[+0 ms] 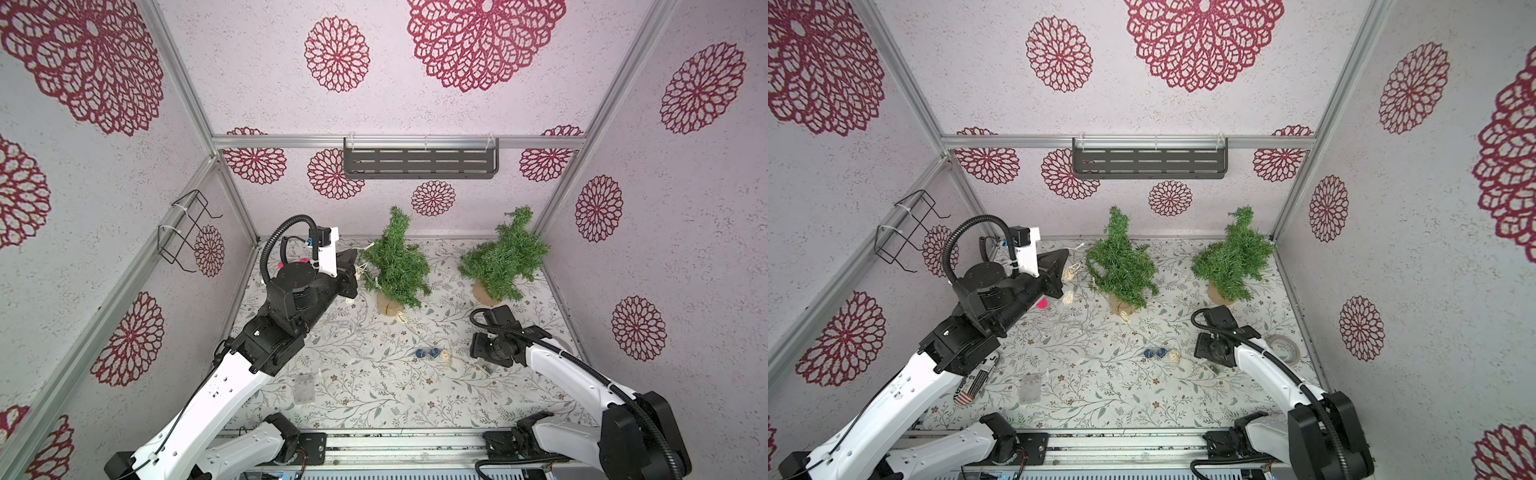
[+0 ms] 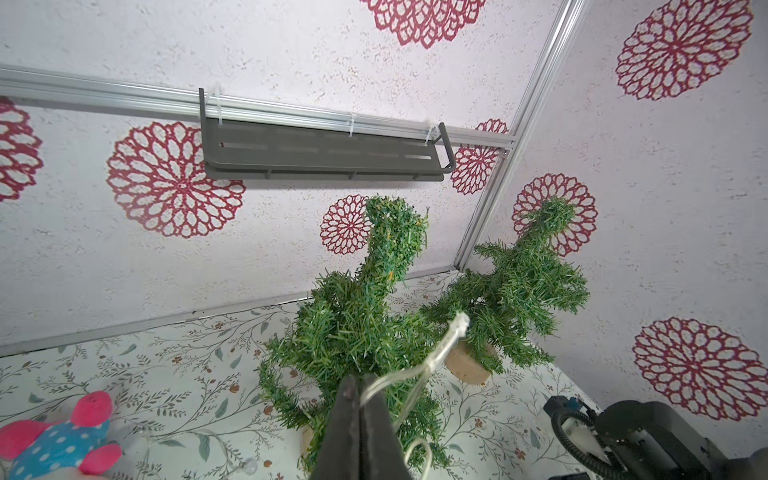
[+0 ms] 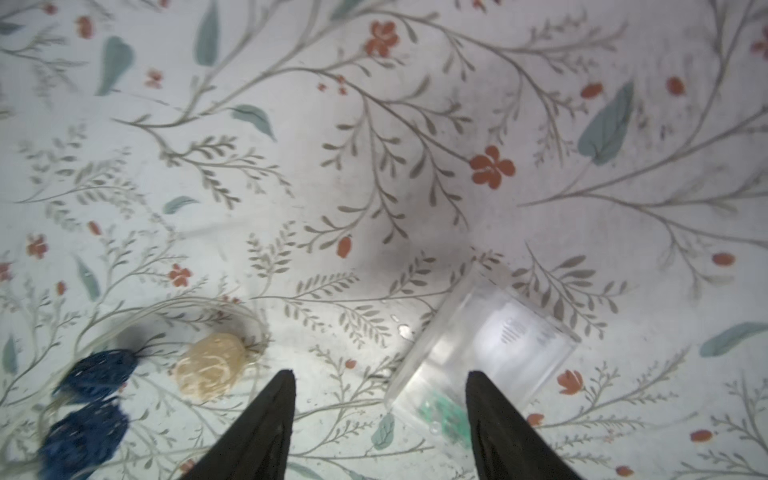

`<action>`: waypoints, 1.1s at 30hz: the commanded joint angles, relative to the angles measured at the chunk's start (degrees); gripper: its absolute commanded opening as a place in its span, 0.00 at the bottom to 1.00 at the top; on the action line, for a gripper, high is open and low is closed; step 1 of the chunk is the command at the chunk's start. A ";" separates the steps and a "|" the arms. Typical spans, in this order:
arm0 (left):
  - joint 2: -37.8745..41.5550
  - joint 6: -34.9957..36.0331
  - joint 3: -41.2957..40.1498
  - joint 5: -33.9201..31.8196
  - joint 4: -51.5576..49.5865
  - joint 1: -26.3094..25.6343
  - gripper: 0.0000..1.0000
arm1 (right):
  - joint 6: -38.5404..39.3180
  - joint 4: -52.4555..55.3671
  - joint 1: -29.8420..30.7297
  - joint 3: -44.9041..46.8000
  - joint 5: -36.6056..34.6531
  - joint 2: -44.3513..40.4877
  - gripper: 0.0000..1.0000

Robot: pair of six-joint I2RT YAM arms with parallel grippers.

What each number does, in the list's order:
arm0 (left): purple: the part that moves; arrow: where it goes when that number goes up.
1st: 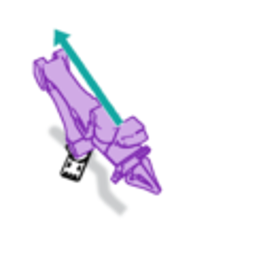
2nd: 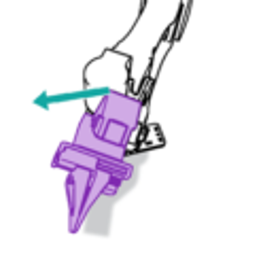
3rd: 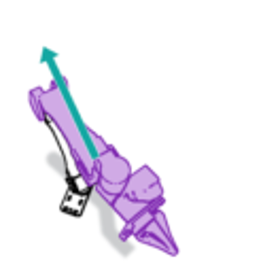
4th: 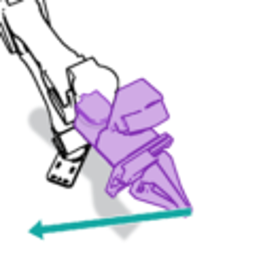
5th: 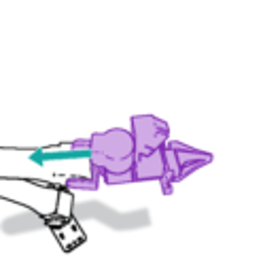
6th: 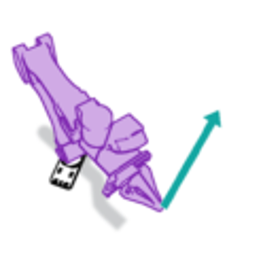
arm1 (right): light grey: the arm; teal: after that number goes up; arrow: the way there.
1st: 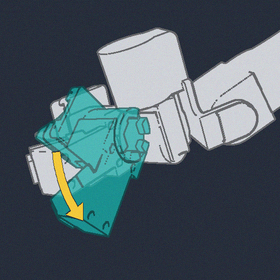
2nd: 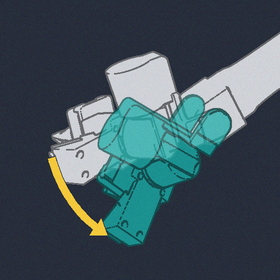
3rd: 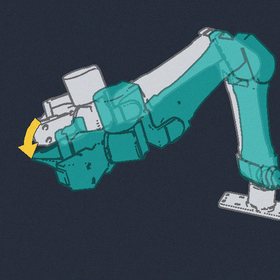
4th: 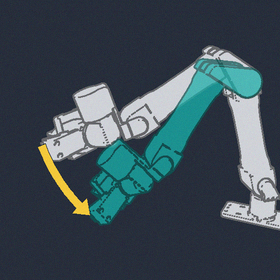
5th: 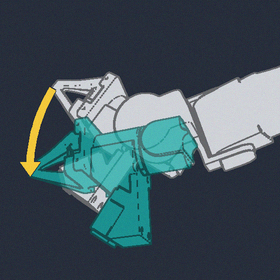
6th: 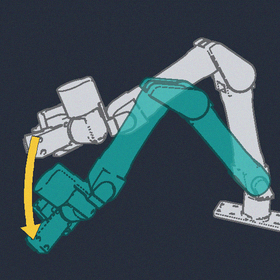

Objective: Wrap string light around the christmas tree
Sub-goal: Adjust the light string at the center of the board.

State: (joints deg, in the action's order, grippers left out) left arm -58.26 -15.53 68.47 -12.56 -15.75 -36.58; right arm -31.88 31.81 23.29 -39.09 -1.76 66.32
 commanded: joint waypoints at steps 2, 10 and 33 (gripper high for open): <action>0.16 2.18 1.40 -1.16 -0.32 0.30 0.00 | 7.52 -3.38 8.20 -3.88 1.86 -1.23 0.70; -0.98 0.86 1.57 0.50 -0.40 0.28 0.00 | 5.34 -6.96 11.92 -2.86 4.60 5.24 0.67; 4.38 4.89 1.41 -10.07 0.44 0.48 0.00 | 1.04 6.39 4.68 -0.36 -11.72 7.10 0.65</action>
State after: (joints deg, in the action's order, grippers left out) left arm -54.59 -11.57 70.32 -21.69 -16.75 -36.47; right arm -30.92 34.87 29.65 -39.07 -10.55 76.01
